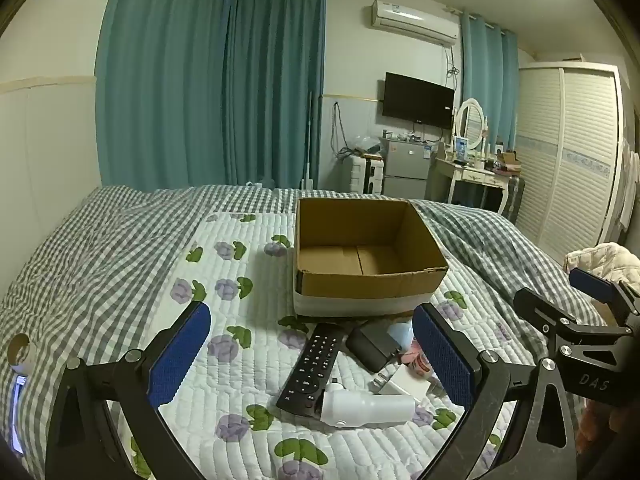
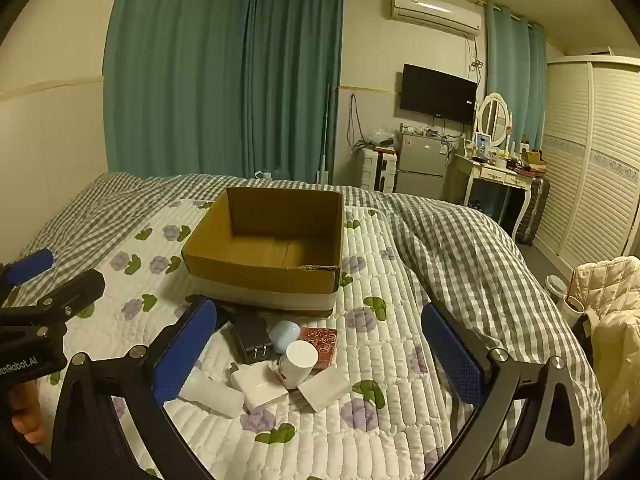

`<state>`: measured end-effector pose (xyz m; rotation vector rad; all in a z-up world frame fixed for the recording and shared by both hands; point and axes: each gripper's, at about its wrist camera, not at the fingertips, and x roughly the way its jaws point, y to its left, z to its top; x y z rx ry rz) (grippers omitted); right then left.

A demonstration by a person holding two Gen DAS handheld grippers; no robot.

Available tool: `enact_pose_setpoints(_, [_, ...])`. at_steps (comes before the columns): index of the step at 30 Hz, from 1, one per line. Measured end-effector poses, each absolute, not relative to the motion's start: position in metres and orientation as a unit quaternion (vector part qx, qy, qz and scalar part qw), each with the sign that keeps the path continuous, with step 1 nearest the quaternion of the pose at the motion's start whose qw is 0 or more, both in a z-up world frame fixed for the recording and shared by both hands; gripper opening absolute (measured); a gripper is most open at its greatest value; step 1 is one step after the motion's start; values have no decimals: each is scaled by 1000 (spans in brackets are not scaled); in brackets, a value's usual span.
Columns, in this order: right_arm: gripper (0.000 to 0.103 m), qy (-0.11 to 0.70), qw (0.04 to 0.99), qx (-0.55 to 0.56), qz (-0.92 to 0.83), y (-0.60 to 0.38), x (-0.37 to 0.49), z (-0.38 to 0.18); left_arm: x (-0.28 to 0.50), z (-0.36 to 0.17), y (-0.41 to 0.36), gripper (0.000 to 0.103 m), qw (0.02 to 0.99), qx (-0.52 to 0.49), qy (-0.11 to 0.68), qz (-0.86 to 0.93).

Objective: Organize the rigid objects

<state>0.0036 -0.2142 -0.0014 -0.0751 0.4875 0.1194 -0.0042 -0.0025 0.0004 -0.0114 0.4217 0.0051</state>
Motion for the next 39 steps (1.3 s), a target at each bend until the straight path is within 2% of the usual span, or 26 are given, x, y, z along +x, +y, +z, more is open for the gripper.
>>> enact_pose_setpoints(7, [103, 236, 969, -36, 60, -213, 5, -2, -8, -5, -21, 103, 978, 6, 209, 0])
enact_pose_setpoints(39, [103, 243, 967, -37, 64, -206, 6, -4, -3, 1, -1, 103, 975, -9, 220, 2])
